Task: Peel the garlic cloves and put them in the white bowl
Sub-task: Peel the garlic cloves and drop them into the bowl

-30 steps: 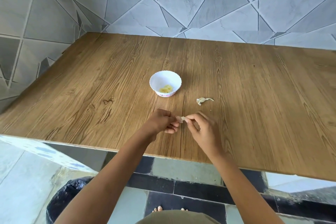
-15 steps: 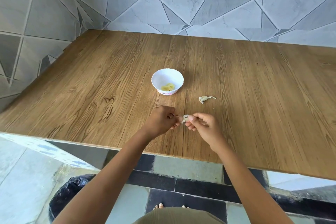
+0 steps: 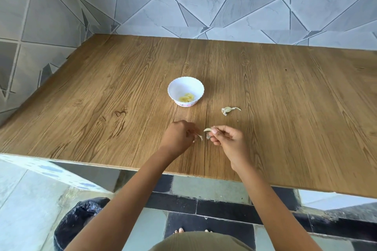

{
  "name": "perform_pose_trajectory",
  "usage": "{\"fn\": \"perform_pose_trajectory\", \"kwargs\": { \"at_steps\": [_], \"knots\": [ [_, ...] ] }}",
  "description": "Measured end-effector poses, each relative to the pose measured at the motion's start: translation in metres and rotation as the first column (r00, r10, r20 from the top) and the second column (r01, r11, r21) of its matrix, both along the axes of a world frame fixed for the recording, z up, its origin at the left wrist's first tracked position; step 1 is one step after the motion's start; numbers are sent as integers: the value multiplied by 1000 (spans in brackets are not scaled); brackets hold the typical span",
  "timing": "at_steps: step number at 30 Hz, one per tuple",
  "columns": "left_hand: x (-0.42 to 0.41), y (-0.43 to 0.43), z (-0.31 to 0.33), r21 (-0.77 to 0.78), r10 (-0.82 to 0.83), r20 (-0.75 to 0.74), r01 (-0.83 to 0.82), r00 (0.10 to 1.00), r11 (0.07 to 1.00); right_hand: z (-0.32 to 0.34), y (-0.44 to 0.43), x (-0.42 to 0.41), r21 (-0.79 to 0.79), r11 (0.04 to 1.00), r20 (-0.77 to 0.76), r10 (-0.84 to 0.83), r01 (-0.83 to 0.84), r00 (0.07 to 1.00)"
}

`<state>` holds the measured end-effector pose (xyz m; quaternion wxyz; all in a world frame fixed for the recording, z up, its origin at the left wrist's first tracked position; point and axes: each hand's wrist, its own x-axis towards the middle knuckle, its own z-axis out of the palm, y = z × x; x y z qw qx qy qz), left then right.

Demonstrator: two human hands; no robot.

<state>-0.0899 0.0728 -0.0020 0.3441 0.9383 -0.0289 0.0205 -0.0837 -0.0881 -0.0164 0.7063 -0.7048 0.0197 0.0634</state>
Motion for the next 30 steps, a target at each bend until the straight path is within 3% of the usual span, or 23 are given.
{"fn": "perform_pose_trajectory", "kwargs": {
  "at_steps": [3, 6, 13, 18, 20, 23, 27, 30],
  "knots": [
    [0, -1, 11, -160, 70, -1, -69, 998, 985, 1, 1, -1, 0, 1000, 13, -15, 15, 1000],
    [0, -5, 16, -348, 38, -69, -59, 997, 936, 1, 3, -2, -15, 1000, 18, -12, 13, 1000],
    [1, -5, 12, -492, 31, -207, -132, 978, 860, 6, 8, -4, -74, 997, 33, 32, -30, 999],
    [-2, -3, 16, -694, -9, -304, -215, 953, 687, 8, 9, -5, -118, 991, 29, 60, -56, 998],
    [-2, 0, 18, -725, -6, -292, -218, 956, 653, 9, 7, -7, -120, 991, 63, 61, -53, 996],
    [-3, 3, 19, -705, 3, -253, -186, 967, 684, 11, 7, -7, 7, 998, 54, 68, -68, 996],
    [-5, 2, 21, -703, -12, -252, -175, 968, 689, 13, 10, -6, 38, 997, 69, 65, -67, 996],
    [-6, 2, 23, -761, -63, -302, -200, 951, 617, 15, 9, -4, 114, 988, -34, 109, -104, 994]
  ]
}}
